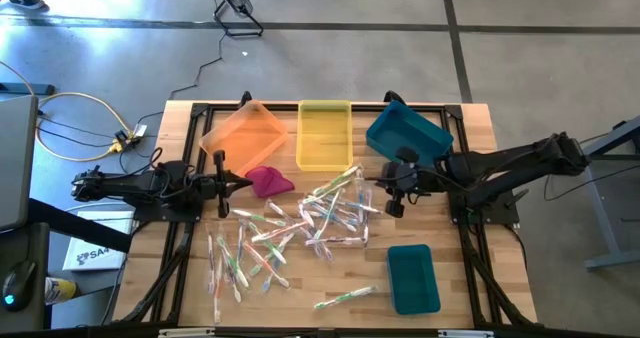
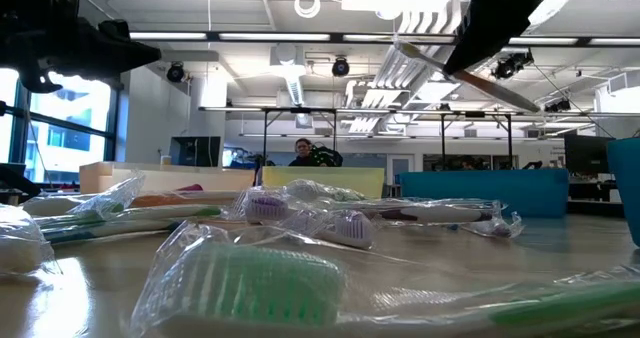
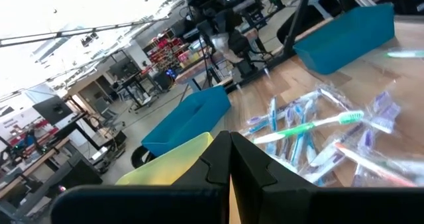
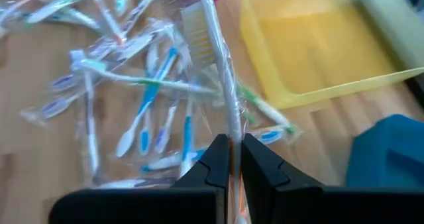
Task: Pick & Place Toothbrushes
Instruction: Put the orange toothbrush into the top blue bin
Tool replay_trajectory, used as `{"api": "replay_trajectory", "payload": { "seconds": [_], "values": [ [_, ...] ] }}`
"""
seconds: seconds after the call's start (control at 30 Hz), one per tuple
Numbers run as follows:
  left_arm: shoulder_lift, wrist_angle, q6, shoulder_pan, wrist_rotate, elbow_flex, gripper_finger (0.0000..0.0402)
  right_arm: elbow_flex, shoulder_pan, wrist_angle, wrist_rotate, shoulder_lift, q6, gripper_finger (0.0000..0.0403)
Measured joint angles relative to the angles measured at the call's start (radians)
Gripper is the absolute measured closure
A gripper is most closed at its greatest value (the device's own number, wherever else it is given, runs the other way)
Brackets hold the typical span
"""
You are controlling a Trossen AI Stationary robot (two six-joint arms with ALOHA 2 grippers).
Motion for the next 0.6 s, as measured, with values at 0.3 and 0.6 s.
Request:
{"api": "replay_trajectory", "payload": {
  "seconds": [0.3, 0.6],
  "values": [
    [0.000, 0.071, -0.006, 0.000, -0.010, -0.001, 0.0402, 0.000, -0.137, 0.060, 0.018, 0.000, 0.001, 0.0389],
    [0.000, 0.115, -0.037, 0.000, -0.013, -0.001, 0.0402, 0.066, -0.280, 0.017, 0.019, 0.000, 0.001, 0.0389]
  ]
}}
